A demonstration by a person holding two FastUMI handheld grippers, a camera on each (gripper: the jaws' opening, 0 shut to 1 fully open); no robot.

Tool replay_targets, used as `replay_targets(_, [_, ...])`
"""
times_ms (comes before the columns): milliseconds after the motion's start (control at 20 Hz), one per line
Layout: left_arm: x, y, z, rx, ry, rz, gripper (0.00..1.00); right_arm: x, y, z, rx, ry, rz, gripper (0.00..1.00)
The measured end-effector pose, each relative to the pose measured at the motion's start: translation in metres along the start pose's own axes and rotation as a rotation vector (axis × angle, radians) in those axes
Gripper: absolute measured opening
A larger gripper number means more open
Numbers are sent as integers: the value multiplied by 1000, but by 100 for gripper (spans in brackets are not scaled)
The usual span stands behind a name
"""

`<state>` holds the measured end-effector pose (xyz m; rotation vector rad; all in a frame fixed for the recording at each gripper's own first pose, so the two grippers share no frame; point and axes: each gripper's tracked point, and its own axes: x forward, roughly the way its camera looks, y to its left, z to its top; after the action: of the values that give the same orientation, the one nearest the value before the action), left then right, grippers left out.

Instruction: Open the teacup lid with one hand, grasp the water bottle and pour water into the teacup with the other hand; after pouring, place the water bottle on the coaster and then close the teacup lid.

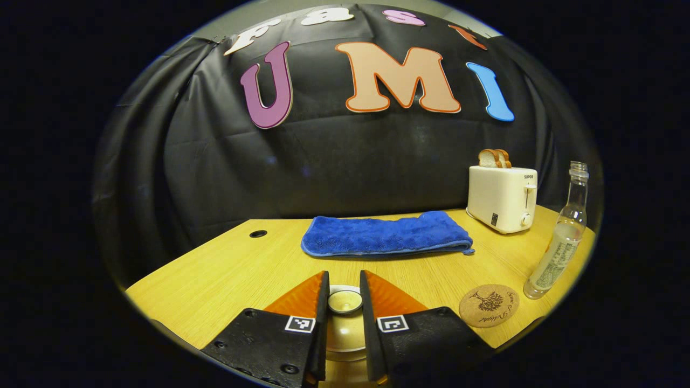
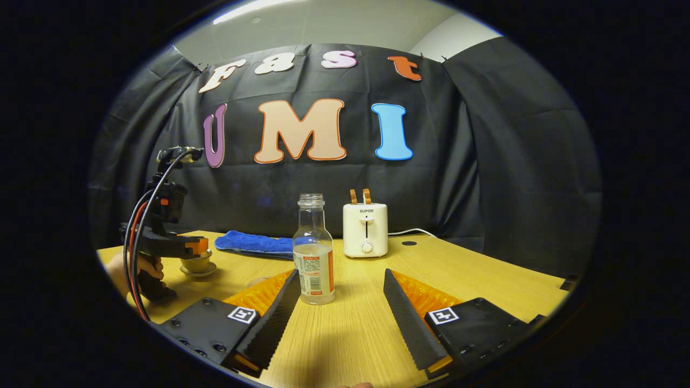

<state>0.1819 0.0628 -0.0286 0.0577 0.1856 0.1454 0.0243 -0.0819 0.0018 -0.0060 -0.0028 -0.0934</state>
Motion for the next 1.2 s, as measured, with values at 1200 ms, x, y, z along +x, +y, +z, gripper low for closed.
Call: replay_targets(1200, [-112,53,23,-5,-191,-27,23,28,38,-4,2,7,59,96])
